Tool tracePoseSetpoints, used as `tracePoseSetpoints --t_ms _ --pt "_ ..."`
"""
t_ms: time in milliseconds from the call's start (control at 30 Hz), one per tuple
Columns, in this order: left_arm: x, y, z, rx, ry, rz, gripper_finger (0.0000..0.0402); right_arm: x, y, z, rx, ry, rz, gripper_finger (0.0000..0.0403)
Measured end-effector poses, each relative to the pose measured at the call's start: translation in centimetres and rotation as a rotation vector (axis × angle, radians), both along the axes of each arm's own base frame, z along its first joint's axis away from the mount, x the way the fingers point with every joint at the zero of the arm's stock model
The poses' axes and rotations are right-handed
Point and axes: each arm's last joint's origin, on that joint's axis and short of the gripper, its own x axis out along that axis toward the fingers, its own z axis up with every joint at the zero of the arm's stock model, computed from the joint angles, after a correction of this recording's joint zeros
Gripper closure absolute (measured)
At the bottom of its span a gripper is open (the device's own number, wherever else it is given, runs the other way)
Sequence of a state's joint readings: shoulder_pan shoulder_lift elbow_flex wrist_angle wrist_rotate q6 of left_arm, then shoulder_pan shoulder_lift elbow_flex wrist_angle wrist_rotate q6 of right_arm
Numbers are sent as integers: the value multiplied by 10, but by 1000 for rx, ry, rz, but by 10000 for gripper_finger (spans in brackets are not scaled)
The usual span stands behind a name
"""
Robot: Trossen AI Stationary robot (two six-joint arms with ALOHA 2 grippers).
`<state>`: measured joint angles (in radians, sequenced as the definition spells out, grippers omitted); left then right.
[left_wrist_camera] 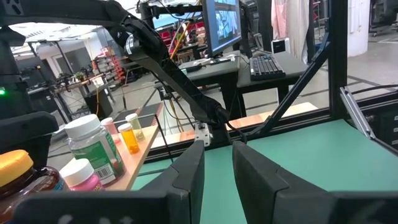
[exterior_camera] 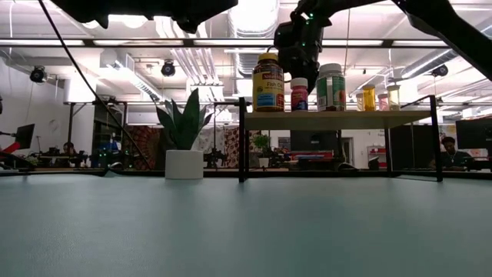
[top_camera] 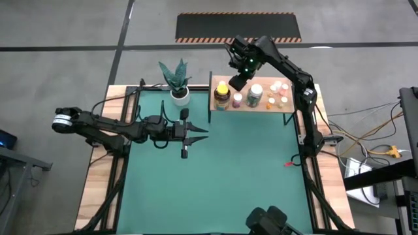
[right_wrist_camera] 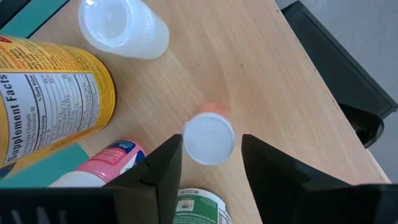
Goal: Pick and place medicine bottles onto shelf by color
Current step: Return to Home Position
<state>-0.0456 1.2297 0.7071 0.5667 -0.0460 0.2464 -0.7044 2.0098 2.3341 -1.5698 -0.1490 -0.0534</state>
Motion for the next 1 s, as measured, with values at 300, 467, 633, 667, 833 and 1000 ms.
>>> tracePoseSetpoints --t_ms 300,467,633,667,833,1000 --pt "0 0 0 -4 0 -1 336 -5 4 14 -29 -34 -1 243" --pt "0 0 0 -4 0 -1 336 -19 18 42 -75 -91 -4 243" --pt "-1 -6 1 -32 1 -23 336 -29 60 83 -175 -225 67 247" --pt "-2 -9 1 -31 6 -35 336 -28 74 92 -202 -270 99 250" --pt "-10 -35 2 -2 32 -125 336 -18 165 113 -325 -458 328 271" --pt "-33 -55 12 61 56 -123 336 -25 262 85 -489 -541 473 297"
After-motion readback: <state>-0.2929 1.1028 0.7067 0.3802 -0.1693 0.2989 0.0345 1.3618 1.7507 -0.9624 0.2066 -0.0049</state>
